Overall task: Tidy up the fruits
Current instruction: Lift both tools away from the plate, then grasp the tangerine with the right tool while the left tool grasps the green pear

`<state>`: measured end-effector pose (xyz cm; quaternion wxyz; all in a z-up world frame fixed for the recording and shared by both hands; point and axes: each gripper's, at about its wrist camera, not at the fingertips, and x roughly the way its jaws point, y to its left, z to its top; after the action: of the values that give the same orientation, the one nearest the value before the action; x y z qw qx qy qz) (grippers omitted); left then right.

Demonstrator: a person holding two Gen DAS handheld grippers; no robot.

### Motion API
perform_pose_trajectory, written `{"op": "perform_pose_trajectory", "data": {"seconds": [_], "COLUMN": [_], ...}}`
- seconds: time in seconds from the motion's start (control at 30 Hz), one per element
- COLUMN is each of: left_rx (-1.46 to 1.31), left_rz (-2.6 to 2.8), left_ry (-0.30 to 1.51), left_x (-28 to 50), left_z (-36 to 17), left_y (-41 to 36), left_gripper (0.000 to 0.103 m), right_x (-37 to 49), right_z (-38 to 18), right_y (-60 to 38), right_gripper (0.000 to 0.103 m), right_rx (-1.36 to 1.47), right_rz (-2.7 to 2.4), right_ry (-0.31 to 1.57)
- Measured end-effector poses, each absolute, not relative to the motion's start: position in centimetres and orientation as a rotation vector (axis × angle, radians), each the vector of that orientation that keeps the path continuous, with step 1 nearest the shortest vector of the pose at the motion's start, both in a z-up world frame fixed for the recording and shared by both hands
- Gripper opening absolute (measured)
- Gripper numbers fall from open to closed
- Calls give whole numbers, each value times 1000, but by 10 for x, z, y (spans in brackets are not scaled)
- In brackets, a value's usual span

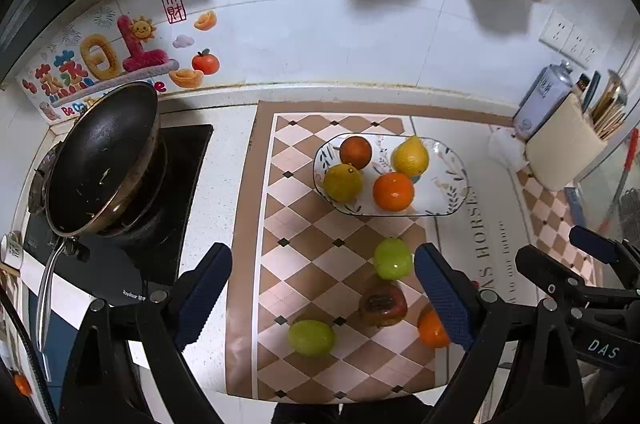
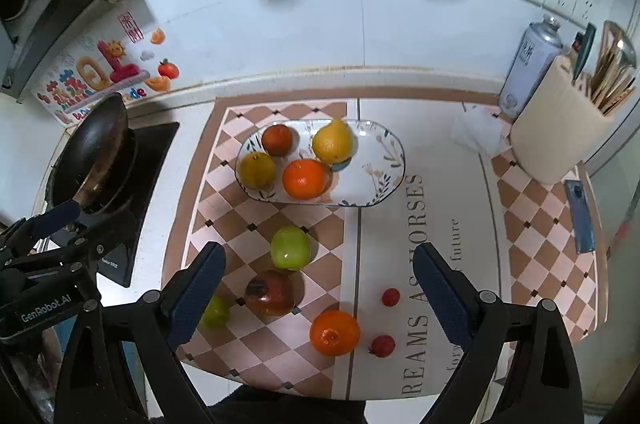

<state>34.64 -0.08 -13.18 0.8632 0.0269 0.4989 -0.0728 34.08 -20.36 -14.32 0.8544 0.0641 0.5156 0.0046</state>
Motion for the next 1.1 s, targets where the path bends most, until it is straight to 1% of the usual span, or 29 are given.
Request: {"op": "perform_pose_trajectory", "data": {"seconds": [0.13, 0.27, 0.3, 0.33, 0.37, 0.5, 0.6, 0.77, 0.97, 1.0, 1.1], "left_rx": [59, 70, 72, 72, 69, 59, 57, 13, 20, 23, 6], "left_rz": [-145, -143, -144, -145, -149, -141, -125, -115, -104, -102, -104], "left_ry": [1027, 1058, 1081, 1116, 1137, 1253, 1369, 1547, 1647, 1655, 1673], "left_x": [337, 337, 339, 342, 344, 350, 353, 350, 343, 342, 340], "left_z": [-127, -139, -146, -157, -164, -207, -246, -305, -347, -351, -360], "left_y": [4, 6, 7, 8, 10, 17, 21, 26, 26, 26, 25], "left_gripper": [93, 93, 98, 102, 103, 103, 103, 103, 103, 103, 102], "right_x": [334, 334, 335, 338, 340, 343, 341, 331, 326, 326, 327], "right_z": [-136, -144, -149, -158, -169, -224, -275, -337, -365, -369, -379], "right_y": [-204, -205, -205, -206, -207, -211, -211, -216, -215, -213, -212], "right_gripper": [97, 97, 97, 97, 97, 97, 97, 96, 93, 90, 87], "right_rx": [159, 205, 213, 224, 238, 316, 351, 406, 391, 374, 366], "right_rz": [10, 19, 21, 26, 33, 75, 87, 80, 64, 61, 60], "right_ry": [1063, 1080, 1093, 1118, 1148, 1297, 1429, 1558, 1596, 1601, 1621]}}
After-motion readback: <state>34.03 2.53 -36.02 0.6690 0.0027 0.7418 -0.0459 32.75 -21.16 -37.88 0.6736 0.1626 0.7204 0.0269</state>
